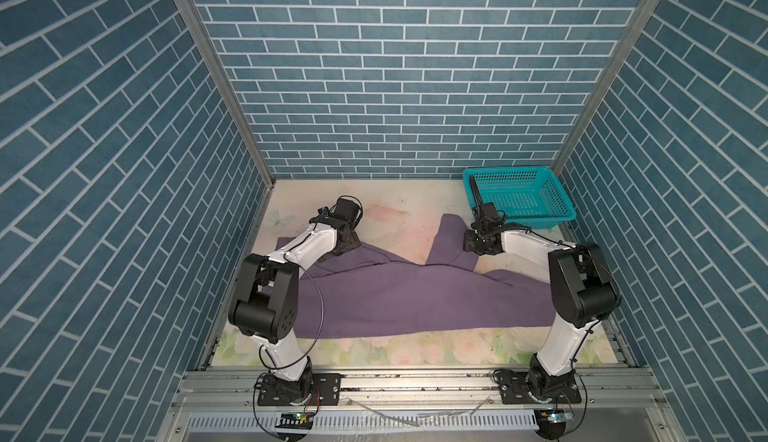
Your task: Fold and stack the trousers
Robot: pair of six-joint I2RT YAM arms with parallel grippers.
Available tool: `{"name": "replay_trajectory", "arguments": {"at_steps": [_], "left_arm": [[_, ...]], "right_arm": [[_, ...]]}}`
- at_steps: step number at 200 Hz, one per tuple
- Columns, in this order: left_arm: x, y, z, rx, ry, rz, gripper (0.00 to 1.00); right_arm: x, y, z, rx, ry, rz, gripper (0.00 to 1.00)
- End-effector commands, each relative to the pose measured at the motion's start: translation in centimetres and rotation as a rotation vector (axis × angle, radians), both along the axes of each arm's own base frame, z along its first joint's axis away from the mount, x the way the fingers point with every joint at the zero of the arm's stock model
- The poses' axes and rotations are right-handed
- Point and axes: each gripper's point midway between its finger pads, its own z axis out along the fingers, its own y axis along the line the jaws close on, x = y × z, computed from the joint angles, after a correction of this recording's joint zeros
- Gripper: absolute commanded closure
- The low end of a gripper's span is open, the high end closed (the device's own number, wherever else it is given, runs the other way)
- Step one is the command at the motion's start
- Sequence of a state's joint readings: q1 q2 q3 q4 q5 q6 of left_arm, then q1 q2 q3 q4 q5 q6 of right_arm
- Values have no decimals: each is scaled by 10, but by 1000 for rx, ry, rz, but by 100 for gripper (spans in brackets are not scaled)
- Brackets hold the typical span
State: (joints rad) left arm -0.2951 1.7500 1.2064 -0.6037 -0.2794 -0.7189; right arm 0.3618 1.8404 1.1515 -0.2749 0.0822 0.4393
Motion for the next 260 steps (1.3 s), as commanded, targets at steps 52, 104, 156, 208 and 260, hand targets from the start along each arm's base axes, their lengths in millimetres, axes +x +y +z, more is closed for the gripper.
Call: {"name": "replay_trajectory", "arguments": {"at_steps": [52, 104, 156, 208, 260], "left_arm": [[17, -10, -32, 5, 59, -54, 13], [16, -10, -33, -10, 59, -37, 88], [0, 27, 0, 6, -13, 54, 100], [-26, 77, 20, 25, -78, 204, 100], [-24, 84, 28, 8, -103, 225, 100]], "right_arm": [[18, 20, 33, 76, -54, 48, 94], [10, 15, 146, 89, -273, 75, 100], [-29, -21, 257, 81, -588, 25, 100], [-104, -112, 280, -91, -750, -268, 100], [-143, -151, 220, -164, -591, -410, 100]]}}
